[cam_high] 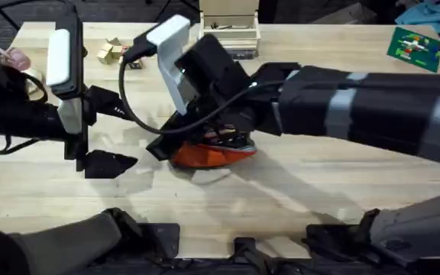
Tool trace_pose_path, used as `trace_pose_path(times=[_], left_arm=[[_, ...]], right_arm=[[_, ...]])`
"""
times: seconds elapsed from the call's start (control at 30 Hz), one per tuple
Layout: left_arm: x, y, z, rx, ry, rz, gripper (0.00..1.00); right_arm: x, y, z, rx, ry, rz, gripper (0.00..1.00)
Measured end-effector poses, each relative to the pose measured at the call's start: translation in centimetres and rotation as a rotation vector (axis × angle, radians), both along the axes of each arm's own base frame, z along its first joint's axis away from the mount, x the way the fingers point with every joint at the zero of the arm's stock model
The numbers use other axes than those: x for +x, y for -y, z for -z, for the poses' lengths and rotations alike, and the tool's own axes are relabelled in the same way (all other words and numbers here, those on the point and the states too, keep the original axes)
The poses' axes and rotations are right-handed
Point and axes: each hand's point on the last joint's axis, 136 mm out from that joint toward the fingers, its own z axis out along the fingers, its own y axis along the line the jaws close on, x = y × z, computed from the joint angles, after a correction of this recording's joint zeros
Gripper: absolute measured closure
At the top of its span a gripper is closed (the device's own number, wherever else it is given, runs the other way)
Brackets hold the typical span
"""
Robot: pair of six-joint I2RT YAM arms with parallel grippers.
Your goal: Unzip the bag, pick up the pens from the table one at a time and place them inside, then zip the bag closed.
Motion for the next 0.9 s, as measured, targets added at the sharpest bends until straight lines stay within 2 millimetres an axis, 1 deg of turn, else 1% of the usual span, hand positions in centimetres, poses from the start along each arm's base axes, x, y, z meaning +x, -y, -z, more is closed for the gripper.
trace_pose_path(times=[0.07, 0.17, 0.23, 0.3, 0.4, 0.47, 0.53, 0.67, 0.77, 0.8, 0.9], left_arm=[[0.0, 0.0, 0.0, 0.000, 0.000, 0.000, 0.008], [0.0, 0.0, 0.0, 0.000, 0.000, 0.000, 0.008], [0.0, 0.0, 0.0, 0.000, 0.000, 0.000, 0.008], [0.0, 0.0, 0.0, 0.000, 0.000, 0.000, 0.008], [0.0, 0.0, 0.0, 0.000, 0.000, 0.000, 0.008], [0.0, 0.0, 0.0, 0.000, 0.000, 0.000, 0.008], [0.0, 0.0, 0.0, 0.000, 0.000, 0.000, 0.008], [0.0, 0.0, 0.0, 0.000, 0.000, 0.000, 0.007], [0.0, 0.0, 0.0, 0.000, 0.000, 0.000, 0.008], [0.0, 0.0, 0.0, 0.000, 0.000, 0.000, 0.008], [0.0, 0.0, 0.0, 0.000, 0.000, 0.000, 0.007]], right_arm=[[0.1, -0.1, 0.8, -0.007, -0.034, 0.025, 0.052], [0.1, -0.1, 1.4, -0.012, -0.067, 0.054, 0.068], [0.1, -0.1, 1.6, -0.012, -0.080, 0.067, 0.112], [0.1, -0.1, 1.6, -0.011, -0.086, 0.073, 0.193], [0.1, -0.1, 1.6, -0.009, -0.095, 0.082, 0.400], [0.1, -0.1, 1.6, -0.009, -0.098, 0.085, 0.506], [0.0, 0.0, 1.6, -0.010, -0.100, 0.086, 0.598], [0.0, 0.0, 1.7, -0.014, -0.106, 0.088, 0.749], [-0.1, 0.0, 1.7, -0.013, -0.107, 0.088, 0.932], [-0.1, 0.0, 1.7, -0.013, -0.107, 0.089, 0.960], [-0.1, 0.0, 1.7, -0.013, -0.107, 0.089, 0.969]])
